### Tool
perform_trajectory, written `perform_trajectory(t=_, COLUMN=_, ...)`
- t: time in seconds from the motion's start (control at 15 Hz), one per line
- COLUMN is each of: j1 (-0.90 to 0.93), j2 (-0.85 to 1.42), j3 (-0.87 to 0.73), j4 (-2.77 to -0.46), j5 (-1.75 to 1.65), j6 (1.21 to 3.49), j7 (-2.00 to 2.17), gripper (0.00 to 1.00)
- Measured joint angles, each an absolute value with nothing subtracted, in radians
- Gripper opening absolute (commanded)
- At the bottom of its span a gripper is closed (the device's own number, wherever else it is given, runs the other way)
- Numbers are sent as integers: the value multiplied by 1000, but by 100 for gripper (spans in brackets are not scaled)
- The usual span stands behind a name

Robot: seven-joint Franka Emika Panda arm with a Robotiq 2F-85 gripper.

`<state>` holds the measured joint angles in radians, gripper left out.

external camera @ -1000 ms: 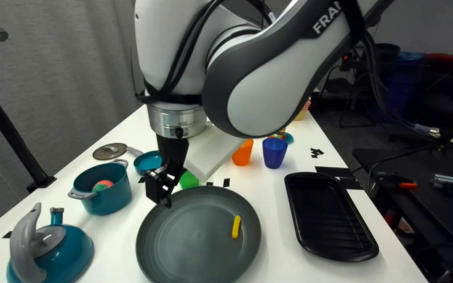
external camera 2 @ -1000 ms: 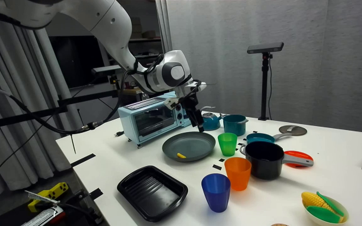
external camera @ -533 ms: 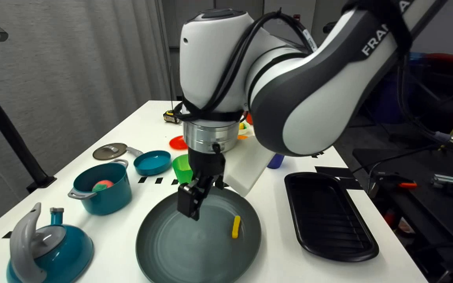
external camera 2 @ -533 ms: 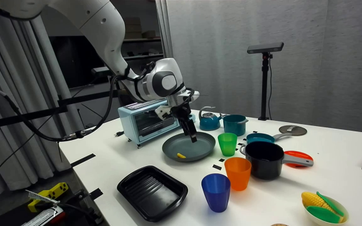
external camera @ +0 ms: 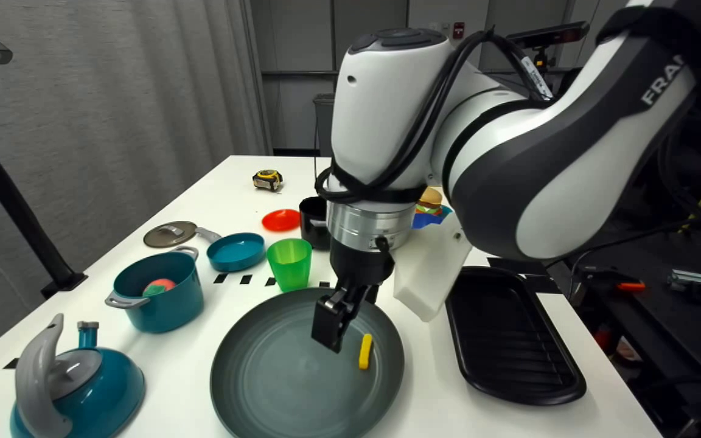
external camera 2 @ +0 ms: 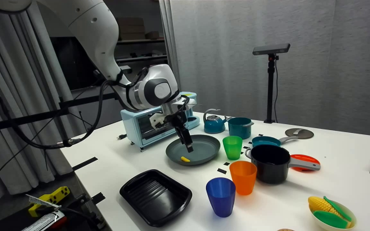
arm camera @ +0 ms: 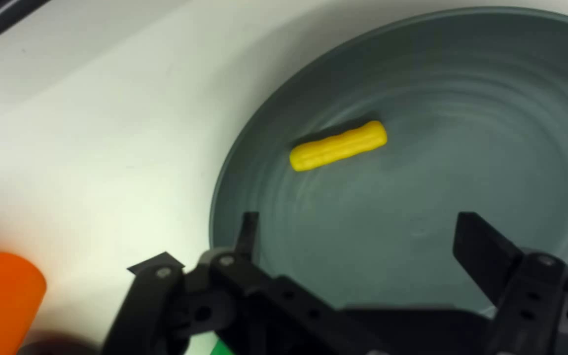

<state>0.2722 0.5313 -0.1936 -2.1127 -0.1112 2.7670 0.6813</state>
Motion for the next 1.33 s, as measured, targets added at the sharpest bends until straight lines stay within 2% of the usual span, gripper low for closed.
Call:
perform_trajectory(t=0.4, j1=285, j2=538, j3=-238, j4=-2121, j5=-110, j6=2768, j7=808, gripper=100)
perform_trajectory(t=1.33, j1=347, j2=574, j3=-233, j4=-2114, j5=-109, j6=2767, j7=1049, gripper=100)
